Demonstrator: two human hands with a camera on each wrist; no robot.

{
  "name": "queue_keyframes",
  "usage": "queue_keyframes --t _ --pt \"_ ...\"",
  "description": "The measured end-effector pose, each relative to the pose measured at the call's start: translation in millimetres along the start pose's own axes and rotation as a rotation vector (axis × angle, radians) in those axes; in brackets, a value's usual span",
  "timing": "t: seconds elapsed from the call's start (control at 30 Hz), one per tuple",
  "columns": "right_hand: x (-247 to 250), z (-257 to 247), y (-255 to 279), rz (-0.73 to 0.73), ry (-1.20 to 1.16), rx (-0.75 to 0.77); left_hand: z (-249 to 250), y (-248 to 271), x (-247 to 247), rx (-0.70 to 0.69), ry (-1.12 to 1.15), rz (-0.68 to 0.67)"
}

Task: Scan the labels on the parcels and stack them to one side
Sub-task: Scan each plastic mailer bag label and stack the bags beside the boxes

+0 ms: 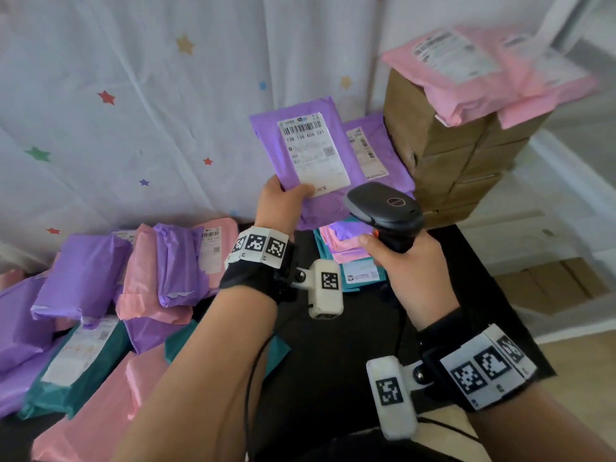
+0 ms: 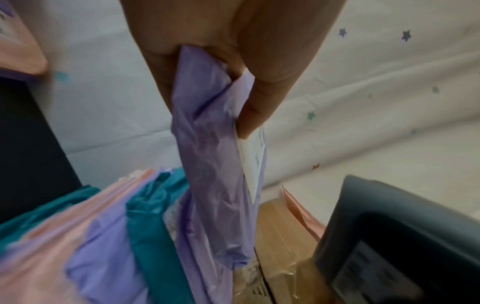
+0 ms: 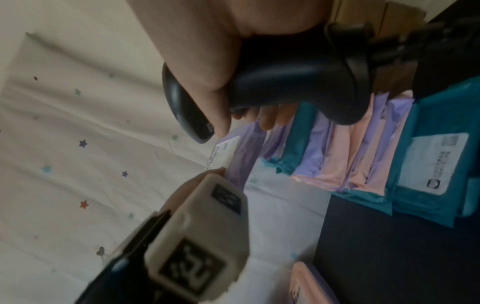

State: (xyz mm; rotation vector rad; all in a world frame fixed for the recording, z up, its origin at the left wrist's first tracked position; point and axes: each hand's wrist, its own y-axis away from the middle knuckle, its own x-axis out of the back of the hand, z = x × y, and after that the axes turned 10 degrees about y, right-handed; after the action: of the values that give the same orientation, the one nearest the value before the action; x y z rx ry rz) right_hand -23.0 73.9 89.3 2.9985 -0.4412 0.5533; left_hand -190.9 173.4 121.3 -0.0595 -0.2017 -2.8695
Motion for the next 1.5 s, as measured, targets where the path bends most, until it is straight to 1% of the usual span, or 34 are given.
queue_keyframes --t 0.1,0.2,0.33,0.43,0.57,0.63,0.7,0.73,0.83,0.9,1.03,1.13,1.2,1.3,1.37,1.43,1.5 --pt "20.7 10.3 -9.7 0.04 -0.036 -0.018 11.6 -18.3 -37.9 -0.005 -0.07 -0.035" --pt "39.6 17.9 -18.9 0.065 0.012 -0.015 11.8 -35.0 -70.0 -0.016 -0.167 -0.035" --pt "60.0 27.8 -30.0 0.063 0.043 -0.08 1.5 -45.8 -98.6 -0.023 -0.251 0.041" --pt "69.3 33.2 -36.5 0.037 0.054 -0.096 -5.0 -45.8 -110.7 -0.047 -0.376 0.063" --pt "76.3 40.2 -44.3 0.013 0.057 -0.109 -9.7 -43.8 -118.5 -0.115 -0.66 0.046" --pt "77.1 43.0 -46.5 0.004 0.069 -0.094 -10.8 -39.1 -119.4 -0.154 -0.789 0.067" --pt "76.1 46.2 -47.7 -0.004 0.055 -0.086 -10.4 -31.2 -117.1 -0.194 -0.839 0.12" --pt "74.9 48.3 -47.9 -0.005 0.047 -0.083 -10.1 -26.3 -114.3 -0.214 -0.827 0.142" --pt "65.9 54.3 -46.6 -0.003 0.018 -0.082 -11.9 -6.0 -96.0 -0.277 -0.718 0.16" --pt "54.1 56.0 -43.1 -0.027 -0.014 -0.077 -18.2 12.2 -75.6 -0.288 -0.644 0.167" --pt "23.6 54.2 -27.9 -0.078 -0.088 -0.077 -46.5 49.8 -20.9 -0.227 -0.647 0.202" --pt "-2.0 52.6 -8.2 -0.147 -0.026 -0.064 -80.3 78.7 27.6 -0.151 -0.69 0.184" --pt "-19.6 50.5 6.7 -0.171 -0.022 -0.067 -103.0 96.6 59.6 -0.088 -0.761 0.16" --pt "-46.8 47.0 29.9 -0.204 -0.015 -0.092 -129.9 118.9 104.6 -0.033 -0.919 0.091" --pt "-64.1 45.0 46.7 -0.234 -0.007 -0.106 -141.7 132.2 131.1 -0.056 -1.018 0.019" --pt "-79.0 43.5 62.7 -0.257 0.003 -0.12 -149.0 142.4 154.2 -0.112 -1.15 -0.087" --pt "-90.6 42.4 76.0 -0.26 0.012 -0.129 -155.7 149.3 174.0 -0.129 -1.285 -0.237"
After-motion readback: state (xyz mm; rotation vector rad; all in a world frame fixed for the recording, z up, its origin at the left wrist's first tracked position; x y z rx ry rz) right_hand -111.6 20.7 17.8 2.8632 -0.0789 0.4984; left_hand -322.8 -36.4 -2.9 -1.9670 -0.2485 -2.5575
